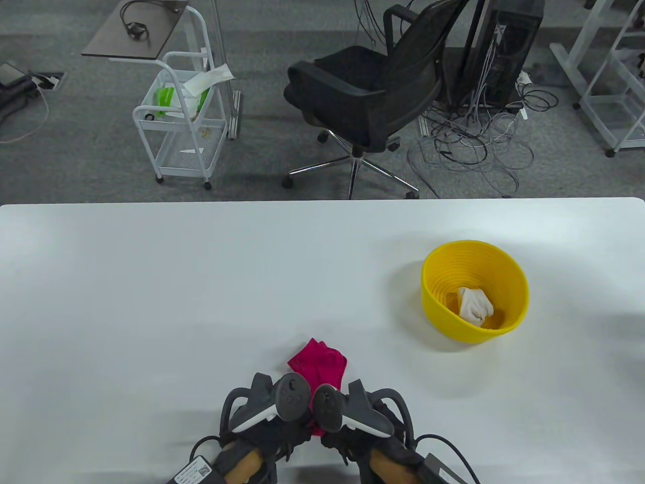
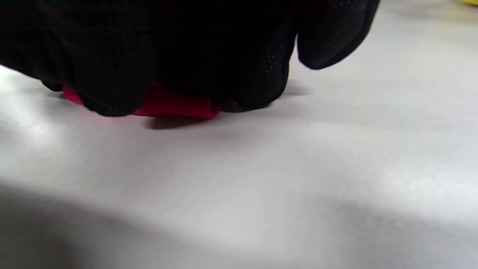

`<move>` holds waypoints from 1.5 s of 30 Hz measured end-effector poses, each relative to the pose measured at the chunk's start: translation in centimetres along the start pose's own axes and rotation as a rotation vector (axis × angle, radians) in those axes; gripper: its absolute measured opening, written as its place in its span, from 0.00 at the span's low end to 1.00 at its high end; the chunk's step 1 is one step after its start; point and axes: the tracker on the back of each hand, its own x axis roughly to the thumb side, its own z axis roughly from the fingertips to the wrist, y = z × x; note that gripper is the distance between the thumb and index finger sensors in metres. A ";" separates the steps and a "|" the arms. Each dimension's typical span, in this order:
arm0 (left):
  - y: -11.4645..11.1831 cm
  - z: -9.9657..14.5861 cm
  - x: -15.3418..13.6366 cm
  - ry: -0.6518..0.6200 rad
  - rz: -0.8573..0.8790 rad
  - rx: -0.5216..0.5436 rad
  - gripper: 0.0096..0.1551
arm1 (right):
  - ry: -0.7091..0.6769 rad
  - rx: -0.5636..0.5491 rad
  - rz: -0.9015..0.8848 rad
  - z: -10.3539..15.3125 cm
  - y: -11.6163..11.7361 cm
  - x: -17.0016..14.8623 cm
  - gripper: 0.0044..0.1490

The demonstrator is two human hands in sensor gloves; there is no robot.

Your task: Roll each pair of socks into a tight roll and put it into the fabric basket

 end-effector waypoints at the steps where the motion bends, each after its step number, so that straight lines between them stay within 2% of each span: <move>1: 0.0 -0.1 0.0 -0.001 0.007 0.010 0.22 | -0.001 0.008 -0.009 0.0 -0.1 -0.1 0.31; 3: -0.1 -0.2 -0.2 0.003 0.015 0.004 0.21 | -0.017 0.021 -0.029 0.2 -0.6 -0.4 0.31; 6: -0.3 -0.4 -0.3 0.007 0.029 0.007 0.21 | -0.053 -0.101 -0.046 1.1 -2.1 -0.9 0.27; 7: -0.3 -0.4 -0.3 0.009 0.033 0.008 0.21 | -0.061 -0.108 -0.062 1.3 -2.4 -0.9 0.26; 10: -0.3 -0.4 -0.3 0.012 0.036 0.011 0.21 | -0.090 -0.038 -0.074 1.4 -2.2 -0.6 0.25; 16: -0.3 -0.4 -0.4 0.020 0.048 0.007 0.22 | -0.035 0.033 0.021 0.3 -0.5 -0.3 0.29; 20: 0.3 -0.2 -0.8 0.043 0.080 0.004 0.24 | -0.014 0.010 0.013 0.0 -0.1 -0.2 0.30; 25: 1.7 1.0 -0.8 0.021 0.083 0.127 0.25 | -0.002 -0.037 0.049 0.0 0.3 0.4 0.34; 29: 1.2 1.0 -0.2 -0.028 0.054 0.058 0.24 | 0.009 -0.097 0.068 -0.1 0.4 0.7 0.31; 33: 0.2 0.4 -0.1 0.001 -0.018 -0.028 0.29 | 0.027 -0.065 0.001 -0.5 0.2 0.0 0.27; 38: -0.1 0.0 0.0 -0.026 -0.035 -0.005 0.31 | 0.049 -0.029 -0.079 -0.9 0.0 -0.7 0.25; 41: -0.2 -0.1 0.3 -0.038 -0.057 0.060 0.25 | 0.051 -0.017 -0.101 -1.0 -0.2 -0.9 0.25; 45: -0.3 -0.3 0.1 -0.036 -0.013 0.033 0.23 | 0.056 -0.018 -0.136 -0.9 -0.6 -1.6 0.24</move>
